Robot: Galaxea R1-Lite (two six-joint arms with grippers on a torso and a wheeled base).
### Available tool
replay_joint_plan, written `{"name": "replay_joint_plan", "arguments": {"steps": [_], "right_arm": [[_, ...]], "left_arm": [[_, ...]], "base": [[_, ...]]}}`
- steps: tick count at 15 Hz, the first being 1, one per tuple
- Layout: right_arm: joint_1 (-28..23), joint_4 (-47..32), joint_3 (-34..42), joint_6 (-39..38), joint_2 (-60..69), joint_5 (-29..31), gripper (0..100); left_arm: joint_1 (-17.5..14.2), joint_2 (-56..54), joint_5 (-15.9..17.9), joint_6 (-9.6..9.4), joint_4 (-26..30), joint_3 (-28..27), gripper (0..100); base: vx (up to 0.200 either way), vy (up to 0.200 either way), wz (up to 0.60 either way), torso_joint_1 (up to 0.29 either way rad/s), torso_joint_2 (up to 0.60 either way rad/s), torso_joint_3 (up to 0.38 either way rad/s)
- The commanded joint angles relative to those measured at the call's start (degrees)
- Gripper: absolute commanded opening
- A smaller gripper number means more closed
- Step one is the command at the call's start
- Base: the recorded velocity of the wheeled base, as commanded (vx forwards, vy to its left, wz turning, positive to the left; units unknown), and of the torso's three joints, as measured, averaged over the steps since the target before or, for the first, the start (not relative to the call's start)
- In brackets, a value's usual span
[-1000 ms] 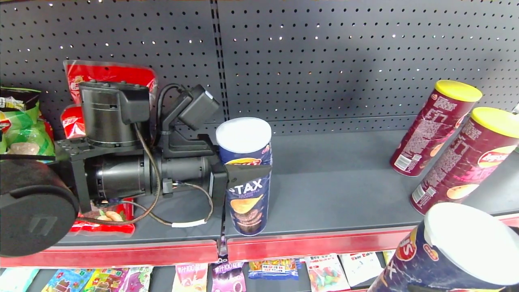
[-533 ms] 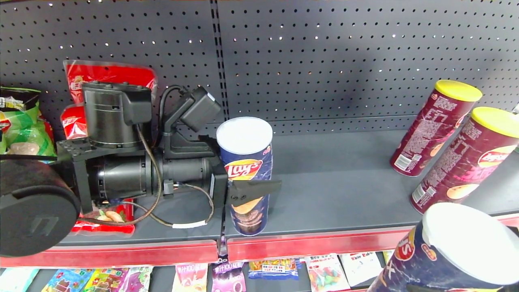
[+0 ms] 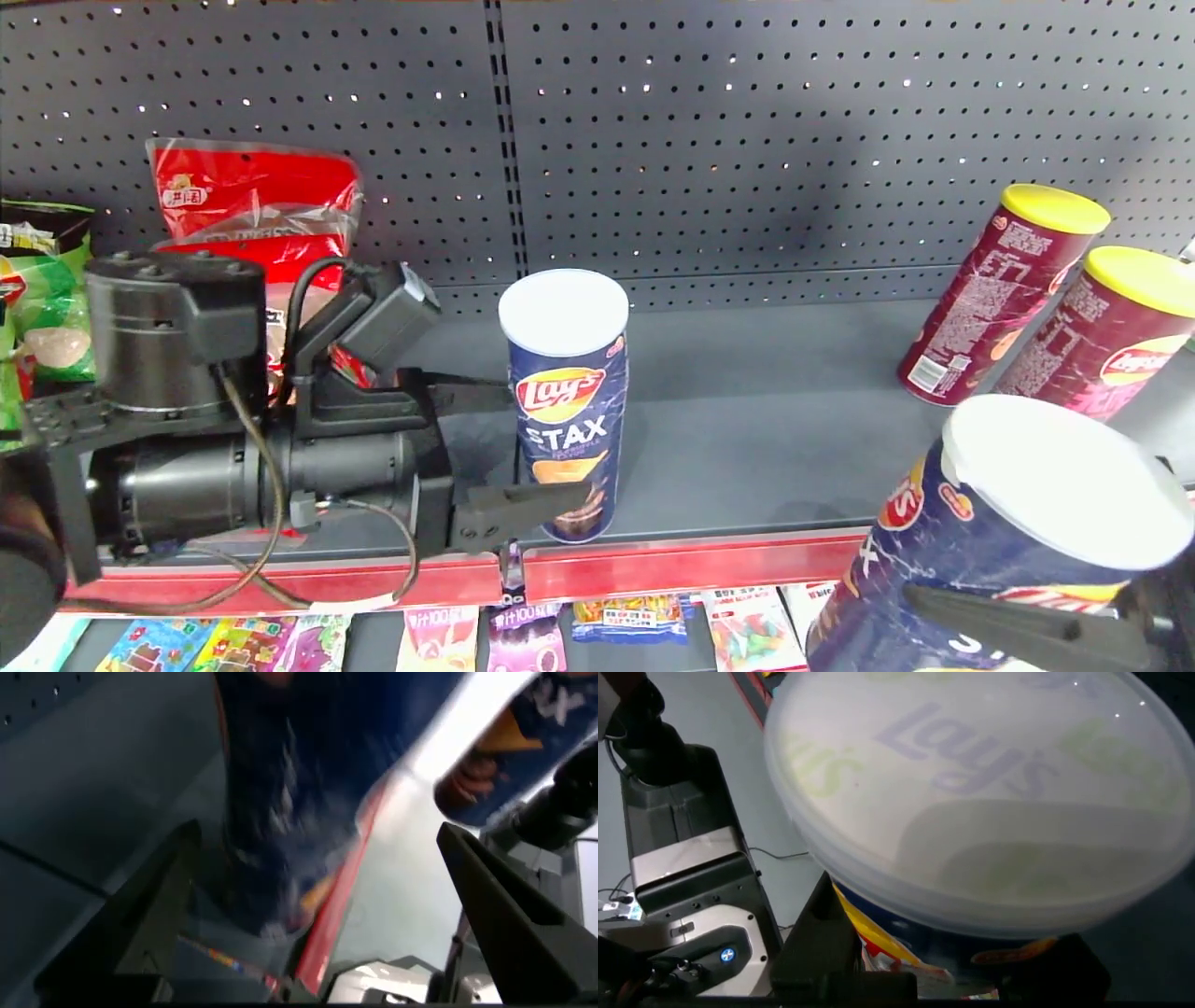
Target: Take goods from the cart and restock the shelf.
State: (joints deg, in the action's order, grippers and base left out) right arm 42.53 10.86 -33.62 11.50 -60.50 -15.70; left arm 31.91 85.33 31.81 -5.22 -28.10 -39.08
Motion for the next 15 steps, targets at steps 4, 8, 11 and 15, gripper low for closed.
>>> {"name": "replay_joint_plan", "arguments": {"steps": [4, 8, 11, 15], "right_arm": [[-0.1, 0.2, -9.0, 0.0, -10.2, 0.1, 0], [-1.8, 0.3, -18.1, 0.1, -18.9, 0.1, 0], [-4.2, 0.5, -25.0, 0.5, -26.0, 0.1, 0], [-7.0, 0.5, -32.7, 0.9, -32.8, 0.1, 0]], "left_arm": [[-1.7, -12.0, -0.7, 0.21, 0.1, 11.7, 100], [-2.9, -19.1, -1.6, 1.79, 0.5, 16.0, 100], [-4.4, -23.2, -1.9, 3.37, 0.6, 19.0, 100], [-4.7, -23.6, -1.9, 4.51, 0.5, 18.6, 100]], "base": [[0.000, 0.000, 0.00, 0.000, 0.00, 0.000], [0.000, 0.000, 0.00, 0.000, 0.00, 0.000], [0.000, 0.000, 0.00, 0.000, 0.00, 0.000], [0.000, 0.000, 0.00, 0.000, 0.00, 0.000]]}}
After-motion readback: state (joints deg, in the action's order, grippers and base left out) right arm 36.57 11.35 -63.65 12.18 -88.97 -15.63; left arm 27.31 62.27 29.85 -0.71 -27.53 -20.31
